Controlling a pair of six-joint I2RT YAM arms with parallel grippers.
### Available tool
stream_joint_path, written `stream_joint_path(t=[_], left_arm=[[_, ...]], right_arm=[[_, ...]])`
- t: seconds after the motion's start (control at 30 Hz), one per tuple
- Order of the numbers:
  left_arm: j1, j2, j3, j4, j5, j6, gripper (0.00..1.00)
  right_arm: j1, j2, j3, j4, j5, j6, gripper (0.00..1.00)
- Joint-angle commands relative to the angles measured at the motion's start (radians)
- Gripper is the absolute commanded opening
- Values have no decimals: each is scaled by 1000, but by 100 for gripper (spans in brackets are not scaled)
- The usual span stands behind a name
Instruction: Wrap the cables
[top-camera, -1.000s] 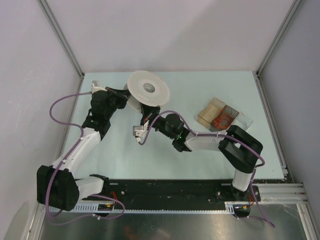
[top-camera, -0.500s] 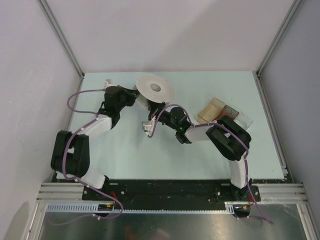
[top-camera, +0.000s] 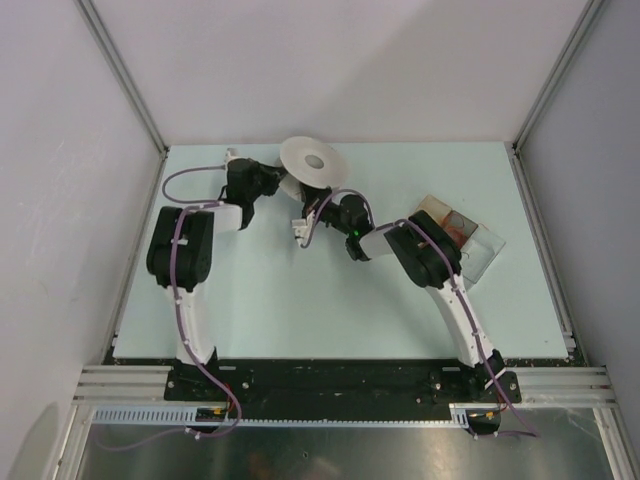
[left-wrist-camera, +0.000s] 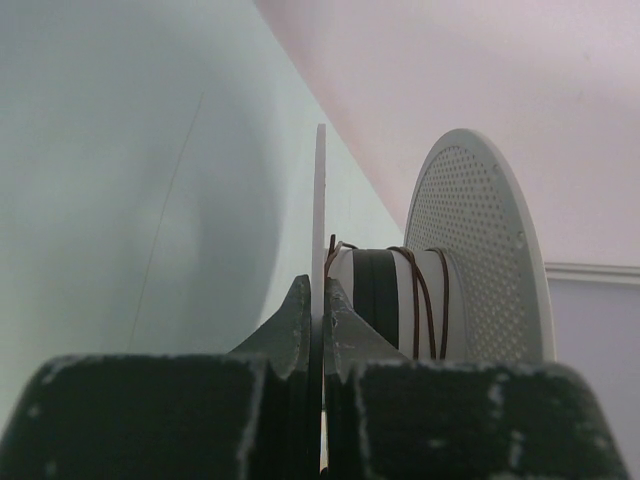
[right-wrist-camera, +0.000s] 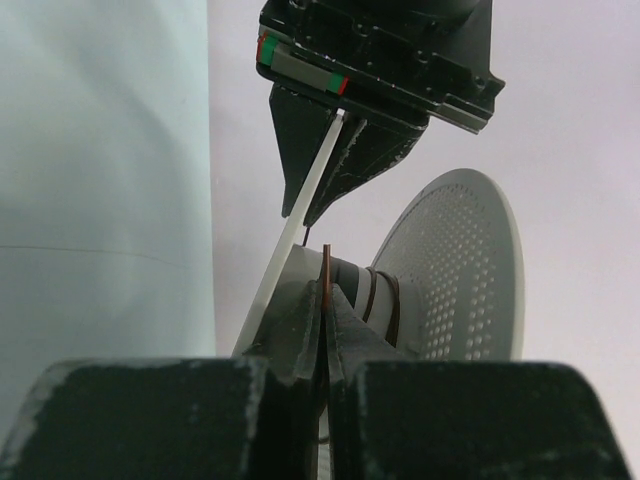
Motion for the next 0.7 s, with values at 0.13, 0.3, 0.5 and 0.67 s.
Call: stream_joint_path(t=[0.13, 0.3, 0.5, 0.67], left_arm=[[-95, 158, 150, 24, 325, -17, 0], [-95, 248, 203, 24, 322, -36, 0], [-84, 336, 275, 26, 320, -31, 0], [-66, 404, 343, 24, 321, -39, 2]], right_arm=[[-77, 215, 356, -154, 163, -75, 0], [-105, 270, 410, -197, 144, -98, 0], [-124, 334, 492, -250, 132, -125, 0], [-140, 406, 596, -306, 131, -147, 0]])
